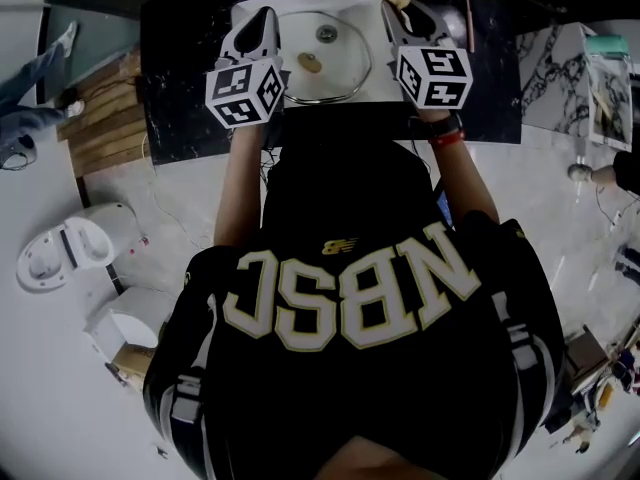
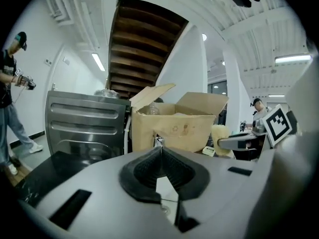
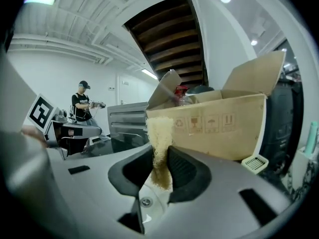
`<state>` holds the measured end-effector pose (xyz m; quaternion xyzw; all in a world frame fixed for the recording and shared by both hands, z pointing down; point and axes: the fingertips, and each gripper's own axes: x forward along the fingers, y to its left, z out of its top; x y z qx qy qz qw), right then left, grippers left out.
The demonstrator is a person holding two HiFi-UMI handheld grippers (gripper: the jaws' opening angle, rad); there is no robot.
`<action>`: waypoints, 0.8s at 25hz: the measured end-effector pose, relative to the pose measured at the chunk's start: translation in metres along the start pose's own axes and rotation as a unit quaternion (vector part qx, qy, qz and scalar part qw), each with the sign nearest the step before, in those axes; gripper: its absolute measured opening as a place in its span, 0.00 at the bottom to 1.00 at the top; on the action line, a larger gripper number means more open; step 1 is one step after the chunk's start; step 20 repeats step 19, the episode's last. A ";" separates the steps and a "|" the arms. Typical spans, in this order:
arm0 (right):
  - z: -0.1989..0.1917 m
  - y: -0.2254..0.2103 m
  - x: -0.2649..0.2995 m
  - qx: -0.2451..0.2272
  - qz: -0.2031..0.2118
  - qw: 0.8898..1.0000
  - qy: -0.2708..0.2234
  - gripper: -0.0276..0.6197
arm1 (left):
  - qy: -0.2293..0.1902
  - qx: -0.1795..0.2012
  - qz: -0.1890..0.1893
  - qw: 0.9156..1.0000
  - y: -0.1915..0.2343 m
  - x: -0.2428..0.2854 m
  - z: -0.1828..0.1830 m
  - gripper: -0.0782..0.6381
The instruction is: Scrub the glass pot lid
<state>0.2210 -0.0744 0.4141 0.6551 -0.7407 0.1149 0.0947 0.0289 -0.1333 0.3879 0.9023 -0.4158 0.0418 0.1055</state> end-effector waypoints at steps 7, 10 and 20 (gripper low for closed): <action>0.006 0.005 0.002 -0.005 0.007 1.000 -0.016 0.18 | -0.020 0.015 0.003 1.000 -0.010 0.000 0.008 0.13; 0.007 0.005 0.002 -0.005 0.014 1.000 -0.021 0.18 | -0.023 0.015 0.007 1.000 -0.014 -0.001 0.009 0.13; -0.005 0.002 -0.006 -0.003 0.039 0.999 -0.016 0.18 | 0.002 0.007 -0.004 1.000 -0.044 -0.005 -0.007 0.13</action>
